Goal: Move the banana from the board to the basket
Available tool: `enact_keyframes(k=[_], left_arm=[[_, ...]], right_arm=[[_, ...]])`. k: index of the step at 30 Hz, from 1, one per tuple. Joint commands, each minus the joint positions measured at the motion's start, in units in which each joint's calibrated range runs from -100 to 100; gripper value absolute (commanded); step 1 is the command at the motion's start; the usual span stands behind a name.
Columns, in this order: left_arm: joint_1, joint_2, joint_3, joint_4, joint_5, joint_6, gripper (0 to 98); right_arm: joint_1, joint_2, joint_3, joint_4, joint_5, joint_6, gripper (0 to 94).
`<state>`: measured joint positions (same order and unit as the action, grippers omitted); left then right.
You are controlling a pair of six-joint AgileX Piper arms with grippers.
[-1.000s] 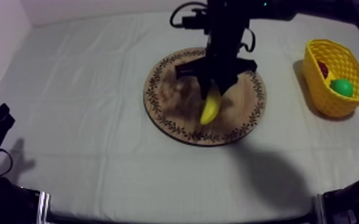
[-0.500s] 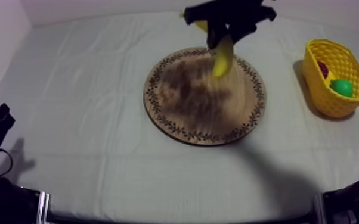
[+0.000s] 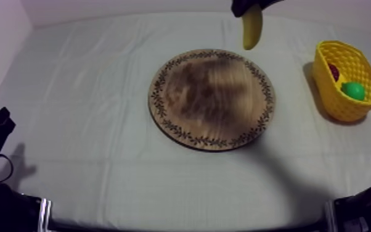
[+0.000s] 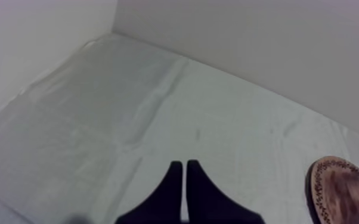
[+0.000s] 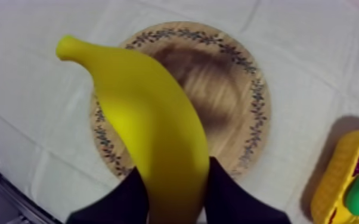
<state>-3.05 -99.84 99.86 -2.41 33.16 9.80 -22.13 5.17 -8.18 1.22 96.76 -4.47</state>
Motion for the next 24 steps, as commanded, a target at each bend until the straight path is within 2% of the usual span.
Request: enact_keyframes(k=[1, 24], left_arm=[[-0.02, 0.02, 0.03, -0.01, -0.01, 0.0, 0.1], [-0.02, 0.02, 0.03, -0.01, -0.01, 0.0, 0.1]], right_arm=[[1.71, -0.2, 0.62, 0.31, -0.72, 1.03, 17.8], [26.84, -1.0, 12.26, 6.86, -10.14, 12.61, 18.4]])
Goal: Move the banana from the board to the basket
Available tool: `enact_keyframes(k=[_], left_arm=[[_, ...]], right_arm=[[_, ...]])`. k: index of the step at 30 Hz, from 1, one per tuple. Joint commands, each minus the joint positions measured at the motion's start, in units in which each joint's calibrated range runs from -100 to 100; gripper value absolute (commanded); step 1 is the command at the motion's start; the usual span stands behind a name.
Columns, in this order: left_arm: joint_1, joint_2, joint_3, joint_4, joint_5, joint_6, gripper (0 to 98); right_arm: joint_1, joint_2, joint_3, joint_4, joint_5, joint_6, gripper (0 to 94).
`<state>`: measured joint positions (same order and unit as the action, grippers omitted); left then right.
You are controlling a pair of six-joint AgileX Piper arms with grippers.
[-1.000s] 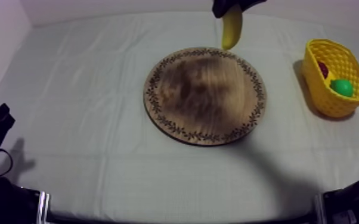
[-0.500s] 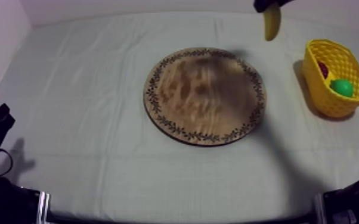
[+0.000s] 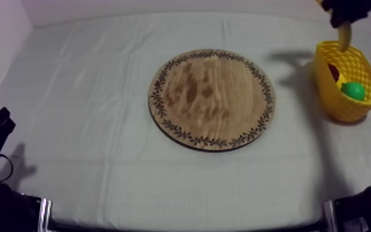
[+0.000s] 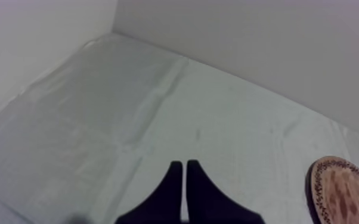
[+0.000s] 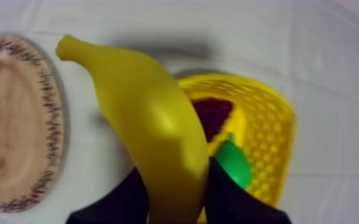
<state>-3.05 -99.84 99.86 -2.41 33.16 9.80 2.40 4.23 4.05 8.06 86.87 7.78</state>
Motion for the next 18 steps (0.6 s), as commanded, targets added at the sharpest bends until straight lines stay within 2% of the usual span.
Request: enact_keyframes(k=[1, 8, 18], left_arm=[[-0.02, 0.02, 0.03, -0.01, -0.01, 0.0, 0.1], [-0.02, 0.02, 0.03, -0.01, -0.01, 0.0, 0.1], [-0.02, 0.02, 0.03, -0.01, -0.01, 0.0, 0.1]], right_arm=[[3.01, -0.06, 0.16, 0.23, -0.57, 0.63, 18.5], [5.88, -0.4, 1.67, 1.16, -1.39, 1.67, 18.6], [6.12, 0.08, 5.66, 1.95, -3.22, 1.44, 19.2]])
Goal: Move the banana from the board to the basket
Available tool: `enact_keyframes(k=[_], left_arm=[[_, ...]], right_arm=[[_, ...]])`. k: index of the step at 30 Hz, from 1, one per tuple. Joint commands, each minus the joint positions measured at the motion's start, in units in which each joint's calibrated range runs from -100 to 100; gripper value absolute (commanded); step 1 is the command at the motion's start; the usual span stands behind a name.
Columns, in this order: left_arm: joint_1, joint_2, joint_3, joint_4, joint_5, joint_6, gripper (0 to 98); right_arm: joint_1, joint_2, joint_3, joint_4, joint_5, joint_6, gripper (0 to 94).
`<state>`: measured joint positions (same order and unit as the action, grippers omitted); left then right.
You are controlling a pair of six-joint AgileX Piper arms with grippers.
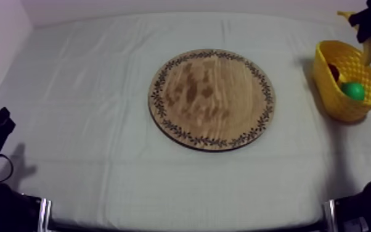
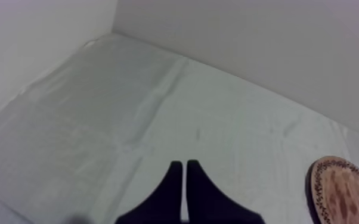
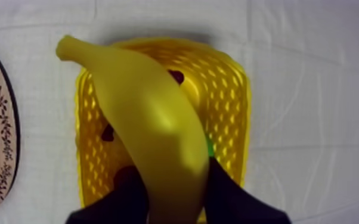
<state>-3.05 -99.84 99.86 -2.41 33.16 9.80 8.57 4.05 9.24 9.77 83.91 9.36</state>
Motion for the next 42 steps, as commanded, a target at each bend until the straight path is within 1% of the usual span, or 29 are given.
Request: enact_keyframes(k=[1, 17, 20, 23, 26, 31, 34, 39, 42], left_arm=[[-0.02, 0.02, 0.03, -0.01, -0.01, 0.0, 0.1], [-0.02, 0.02, 0.03, -0.01, -0.01, 0.0, 0.1], [-0.02, 0.02, 0.03, -0.01, -0.01, 0.0, 0.1], [-0.02, 0.02, 0.03, -0.01, -0.01, 0.0, 0.1], [-0.02, 0.02, 0.03, -0.01, -0.01, 0.0, 0.1], [-0.02, 0.02, 0.03, -0.01, -0.01, 0.0, 0.1], [-0.02, 0.02, 0.03, -0.01, -0.01, 0.0, 0.1], [-0.02, 0.02, 0.03, -0.01, -0.01, 0.0, 0.1], [-0.02, 0.02, 0.03, -0.01, -0.01, 0.0, 0.1]], right_arm=[[-0.06, 0.56, 1.14, 0.4, -0.76, -0.25, 19.3], [0.63, 9.7, 8.91, 2.87, -9.29, -3.3, 20.0], [0.61, 11.51, 9.53, 3.23, -10.83, -3.75, 22.1], [0.49, 12.76, 10.0, 3.58, -11.91, -4.04, 26.3], [0.35, 13.52, 10.42, 3.82, -12.77, -4.3, 33.5], [0.33, 13.92, 10.72, 4.05, -13.81, -5.66, 60.6], [0.42, 13.8, 10.72, 3.97, -14.18, -6.23, 72.5], [0.51, 12.57, 11.45, 3.96, -14.99, -6.6, 83.6], [0.55, 11.13, 12.59, 3.93, -15.89, -6.39, 86.0]])
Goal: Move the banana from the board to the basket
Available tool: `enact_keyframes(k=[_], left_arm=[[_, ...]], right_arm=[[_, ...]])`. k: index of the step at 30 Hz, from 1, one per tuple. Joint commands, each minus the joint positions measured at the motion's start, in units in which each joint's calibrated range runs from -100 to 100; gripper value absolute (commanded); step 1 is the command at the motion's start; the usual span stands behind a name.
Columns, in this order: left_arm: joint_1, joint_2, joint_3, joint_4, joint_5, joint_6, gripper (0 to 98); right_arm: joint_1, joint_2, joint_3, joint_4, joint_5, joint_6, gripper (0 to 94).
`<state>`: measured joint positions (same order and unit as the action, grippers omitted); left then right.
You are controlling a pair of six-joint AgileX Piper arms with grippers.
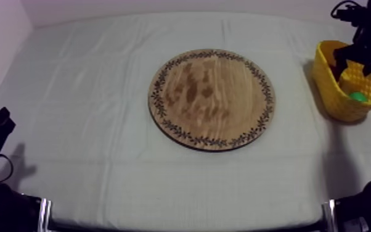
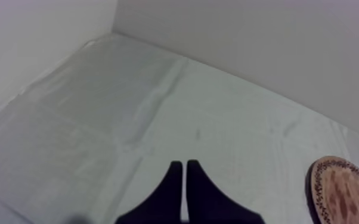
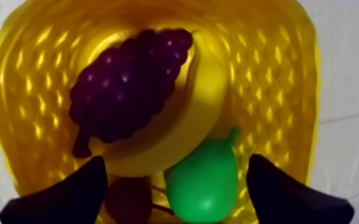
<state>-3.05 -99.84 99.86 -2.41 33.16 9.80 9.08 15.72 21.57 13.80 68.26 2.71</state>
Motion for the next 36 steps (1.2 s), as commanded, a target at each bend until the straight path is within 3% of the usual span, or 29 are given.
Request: enact_keyframes(k=[1, 18, 36], left_arm=[[-0.02, 0.02, 0.03, -0.01, -0.01, 0.0, 0.1], [-0.02, 0.02, 0.03, -0.01, -0.01, 0.0, 0.1], [-0.02, 0.02, 0.03, -0.01, -0.01, 0.0, 0.1]], right_arm=[[0.06, -1.17, 0.79, -0.12, -0.71, 0.38, 85.8], [-0.6, -21.99, 16.01, -4.45, -10.75, 3.99, 54.5], [-2.45, -54.95, 41.6, -10.84, -22.46, 11.48, 25.6]])
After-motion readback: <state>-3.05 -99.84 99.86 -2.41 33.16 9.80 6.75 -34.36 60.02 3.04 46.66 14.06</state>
